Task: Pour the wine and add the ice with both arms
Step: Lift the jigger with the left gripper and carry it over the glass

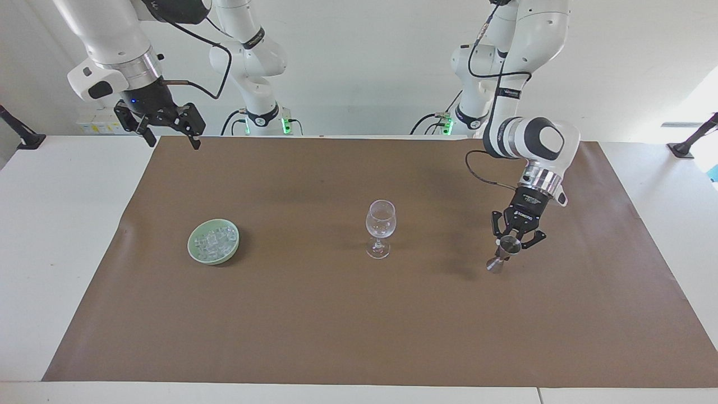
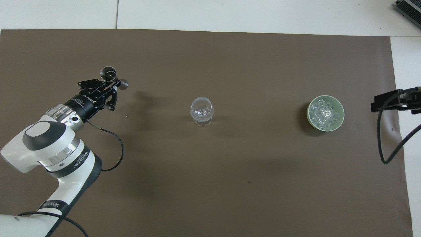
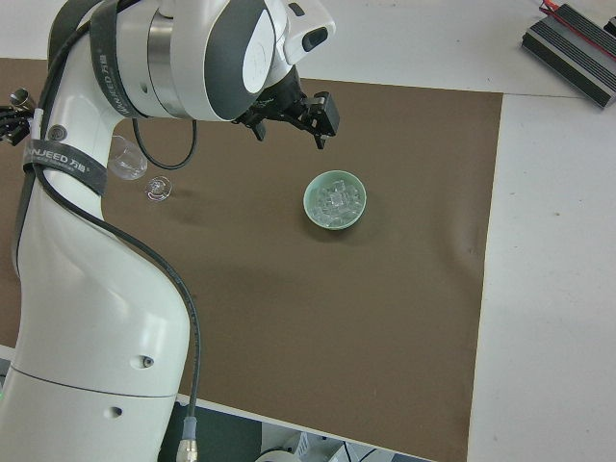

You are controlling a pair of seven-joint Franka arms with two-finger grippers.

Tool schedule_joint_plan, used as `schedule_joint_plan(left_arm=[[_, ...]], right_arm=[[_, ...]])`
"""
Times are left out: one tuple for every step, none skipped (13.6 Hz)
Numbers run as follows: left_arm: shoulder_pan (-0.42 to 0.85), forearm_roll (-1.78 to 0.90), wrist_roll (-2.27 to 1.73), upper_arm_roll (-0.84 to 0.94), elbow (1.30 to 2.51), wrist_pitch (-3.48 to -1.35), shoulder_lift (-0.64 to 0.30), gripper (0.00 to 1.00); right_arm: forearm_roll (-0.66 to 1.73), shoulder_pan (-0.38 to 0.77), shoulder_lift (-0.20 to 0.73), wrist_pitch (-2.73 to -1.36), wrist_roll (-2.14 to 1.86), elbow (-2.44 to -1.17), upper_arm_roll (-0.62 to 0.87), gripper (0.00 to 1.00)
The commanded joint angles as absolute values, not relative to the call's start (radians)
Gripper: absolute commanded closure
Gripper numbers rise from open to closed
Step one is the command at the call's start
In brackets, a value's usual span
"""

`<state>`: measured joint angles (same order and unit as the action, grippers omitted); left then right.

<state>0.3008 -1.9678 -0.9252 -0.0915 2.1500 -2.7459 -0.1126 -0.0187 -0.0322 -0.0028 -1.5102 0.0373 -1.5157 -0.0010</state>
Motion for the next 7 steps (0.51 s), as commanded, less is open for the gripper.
schedule_joint_plan(left_arm=[[0.382, -1.988, -0.985, -0.095, 2.125, -2.836, -0.083, 1.00], [0.393, -1.988, -0.997, -0.083, 2.115, -2.858, -0.074, 1.00], [0.396, -1.988, -1.005, -0.059, 2.106, -2.878, -0.068, 1.00], [0.396, -1.988, -1.006, -0.036, 2.097, -2.910, -0.060, 1.00], [0.396, -1.987, -1.008, -0.009, 2.091, -2.939, -0.055, 1.00], [0.396, -1.987, -1.014, 0.012, 2.083, -2.965, -0.045, 1.00], [0.396, -1.987, -1.023, 0.038, 2.079, -2.996, -0.041, 1.00]], right_arm=[[-0.002, -0.044, -0.020, -1.509, 0.009, -1.534, -0.003, 0.00], [-0.002, -0.044, -0.020, -1.511, -0.011, -1.532, -0.005, 0.00], [-0.002, -0.046, -0.020, -1.514, -0.009, -1.534, -0.009, 0.00], [-0.002, -0.046, -0.020, -1.511, -0.009, -1.534, -0.012, 0.00], [-0.002, -0.051, -0.020, -1.509, -0.011, -1.539, -0.015, 0.00], [-0.002, -0.060, -0.021, -1.509, -0.008, -1.540, -0.015, 0.00], [-0.002, -0.060, -0.021, -1.509, -0.008, -1.539, -0.012, 0.00]])
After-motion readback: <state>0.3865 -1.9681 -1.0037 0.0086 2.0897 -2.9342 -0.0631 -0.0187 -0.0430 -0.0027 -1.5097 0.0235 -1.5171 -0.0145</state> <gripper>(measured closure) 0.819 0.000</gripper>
